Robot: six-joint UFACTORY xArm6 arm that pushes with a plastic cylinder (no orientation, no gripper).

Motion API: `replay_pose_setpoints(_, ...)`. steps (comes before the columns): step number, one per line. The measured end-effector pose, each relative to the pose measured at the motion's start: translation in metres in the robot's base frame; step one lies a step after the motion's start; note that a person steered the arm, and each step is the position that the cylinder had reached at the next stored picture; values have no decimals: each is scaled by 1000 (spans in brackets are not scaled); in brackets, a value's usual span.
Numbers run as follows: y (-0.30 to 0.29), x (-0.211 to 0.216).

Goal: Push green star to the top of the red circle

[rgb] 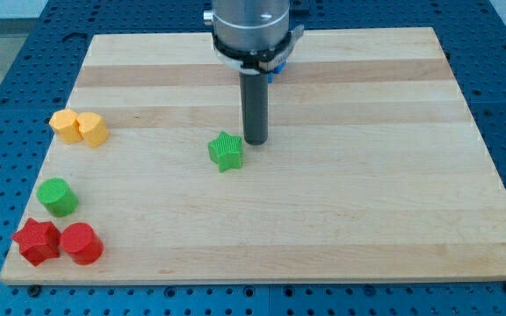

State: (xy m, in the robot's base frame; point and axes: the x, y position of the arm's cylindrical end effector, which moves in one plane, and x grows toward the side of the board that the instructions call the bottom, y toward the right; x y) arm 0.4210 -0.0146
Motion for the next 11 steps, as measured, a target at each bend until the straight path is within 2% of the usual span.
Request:
replay_pose_setpoints(1,-40,11)
replay_pose_setpoints(2,-93,56)
replay_pose_setpoints(3,-116,73)
replay_pose_setpoints(4,-98,48)
replay_pose_setpoints(5,-50,31)
replay_pose_setpoints(6,-9,36)
replay_pose_setpoints(8,-17,63)
replay_pose_setpoints(11,-145,88)
